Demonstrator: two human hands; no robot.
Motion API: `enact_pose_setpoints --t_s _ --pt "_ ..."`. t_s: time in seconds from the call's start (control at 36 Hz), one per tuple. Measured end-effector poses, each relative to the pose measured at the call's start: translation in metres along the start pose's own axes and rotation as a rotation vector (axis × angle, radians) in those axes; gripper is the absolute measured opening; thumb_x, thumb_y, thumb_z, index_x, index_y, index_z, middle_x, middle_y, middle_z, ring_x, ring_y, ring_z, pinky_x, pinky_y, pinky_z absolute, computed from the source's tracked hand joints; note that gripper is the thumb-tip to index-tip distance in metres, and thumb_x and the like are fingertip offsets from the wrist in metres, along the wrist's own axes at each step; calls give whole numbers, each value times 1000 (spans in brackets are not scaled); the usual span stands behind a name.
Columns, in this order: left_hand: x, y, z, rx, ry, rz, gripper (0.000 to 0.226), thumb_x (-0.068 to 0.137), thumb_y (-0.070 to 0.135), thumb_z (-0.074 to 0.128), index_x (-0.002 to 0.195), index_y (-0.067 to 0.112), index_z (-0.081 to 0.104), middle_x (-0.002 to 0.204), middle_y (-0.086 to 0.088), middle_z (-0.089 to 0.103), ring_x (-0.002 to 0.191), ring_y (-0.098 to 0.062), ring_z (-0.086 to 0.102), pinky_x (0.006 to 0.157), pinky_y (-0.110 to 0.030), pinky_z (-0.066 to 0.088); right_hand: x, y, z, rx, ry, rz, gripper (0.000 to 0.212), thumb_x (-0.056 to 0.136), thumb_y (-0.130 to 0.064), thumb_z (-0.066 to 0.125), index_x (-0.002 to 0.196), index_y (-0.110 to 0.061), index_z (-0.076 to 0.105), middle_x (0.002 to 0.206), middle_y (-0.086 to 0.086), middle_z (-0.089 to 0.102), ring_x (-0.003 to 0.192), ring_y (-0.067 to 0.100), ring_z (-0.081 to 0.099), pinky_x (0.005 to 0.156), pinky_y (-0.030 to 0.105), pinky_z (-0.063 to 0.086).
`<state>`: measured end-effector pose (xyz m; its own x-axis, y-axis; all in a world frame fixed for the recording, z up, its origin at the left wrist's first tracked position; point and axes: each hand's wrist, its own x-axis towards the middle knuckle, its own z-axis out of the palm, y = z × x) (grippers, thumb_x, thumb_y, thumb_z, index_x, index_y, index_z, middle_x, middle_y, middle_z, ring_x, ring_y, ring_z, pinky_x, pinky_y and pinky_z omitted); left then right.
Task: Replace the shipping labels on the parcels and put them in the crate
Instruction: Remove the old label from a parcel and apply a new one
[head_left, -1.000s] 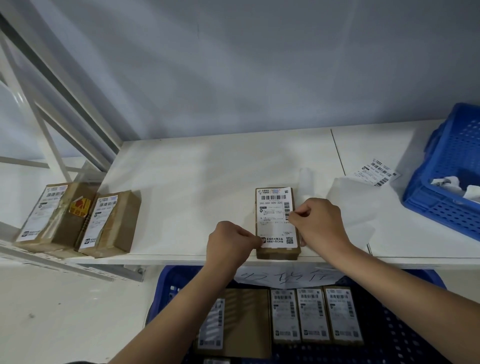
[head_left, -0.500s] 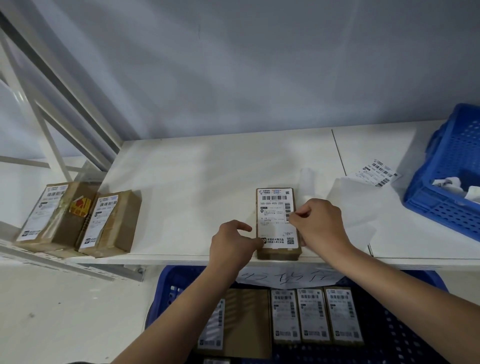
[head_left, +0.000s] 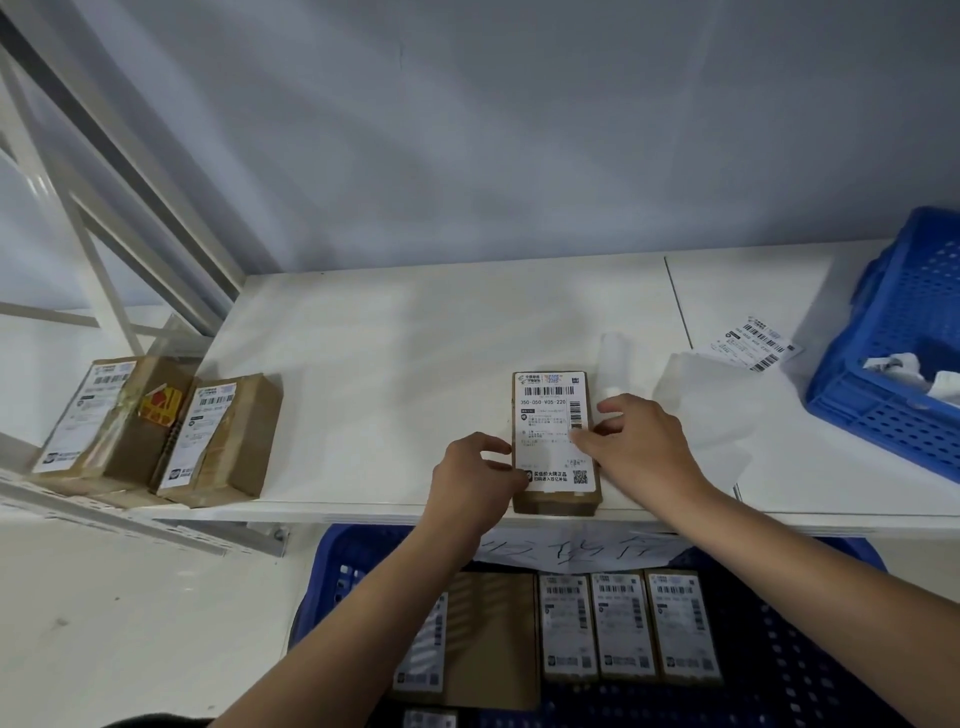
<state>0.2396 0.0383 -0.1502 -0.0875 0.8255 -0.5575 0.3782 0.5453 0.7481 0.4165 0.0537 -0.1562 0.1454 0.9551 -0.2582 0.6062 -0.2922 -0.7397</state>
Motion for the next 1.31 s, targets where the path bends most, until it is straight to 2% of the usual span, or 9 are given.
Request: enact_pose_setpoints --t_s 0.14,0.36,0.53,0.61,0.78,0.92,1.08,1.17,1.31 --pt "2 -2 2 -42 -1 0 31 86 3 73 114 14 64 102 -7 76 91 -21 74 86 -41 63 3 4 3 -3 -33 -34 24 89 -34 74 106 -16 74 98 -5 75 76 -4 60 52 4 40" --pt "2 -3 1 -47 13 5 31 85 0 73 113 11 68 97 -5 77 87 -19 76 82 -38 64 -2 2 -2 -51 -151 -82 38 87 -31 78 120 -18 66 118 -5 70 84 -2 58 58 0 39" --pt "3 -2 -1 -50 18 6 34 83 -3 74 114 9 70 97 -7 77 85 -21 76 81 -38 64 -13 -2 -2 -15 -238 -102 46 85 -24 80 125 -24 58 125 -6 66 100 6 56 82 19 43" --pt "4 -2 -1 -71 16 -5 34 82 -4 74 113 8 70 96 -8 77 86 -22 76 82 -39 64 -14 0 -3 7 -264 -103 45 84 -25 81 114 -35 50 120 -11 63 101 4 55 81 17 41" --pt "4 -4 1 -40 35 30 29 83 1 74 110 9 72 105 -6 76 97 -21 72 89 -37 62 -11 6 5 37 -183 -18 54 87 -28 77 134 -19 52 127 -7 61 104 8 55 86 22 41" --pt "5 -6 1 -29 20 34 27 85 2 73 112 10 72 107 -4 75 98 -20 72 90 -37 61 -1 9 6 50 -85 16 38 92 -33 71 124 -14 60 114 -6 65 88 5 57 64 9 37" --pt "3 -9 4 -178 -13 -14 32 90 4 71 120 14 67 114 -6 75 103 -21 72 90 -35 61 4 10 9 72 -53 46 39 89 -36 74 120 -14 64 113 -4 69 98 9 63 68 13 41" --pt "-1 -8 7 -222 -54 3 39 93 6 68 130 19 65 117 -2 75 106 -17 71 92 -31 60 7 12 10 52 -81 72 48 87 -46 73 123 -15 67 117 -3 71 103 13 65 86 29 53" --pt "-6 -2 7 -262 -38 58 33 96 10 68 128 15 68 108 -1 77 96 -15 75 89 -34 61 -3 6 3 216 -80 60 26 90 -38 73 108 -18 75 96 -6 76 85 7 71 72 22 53"
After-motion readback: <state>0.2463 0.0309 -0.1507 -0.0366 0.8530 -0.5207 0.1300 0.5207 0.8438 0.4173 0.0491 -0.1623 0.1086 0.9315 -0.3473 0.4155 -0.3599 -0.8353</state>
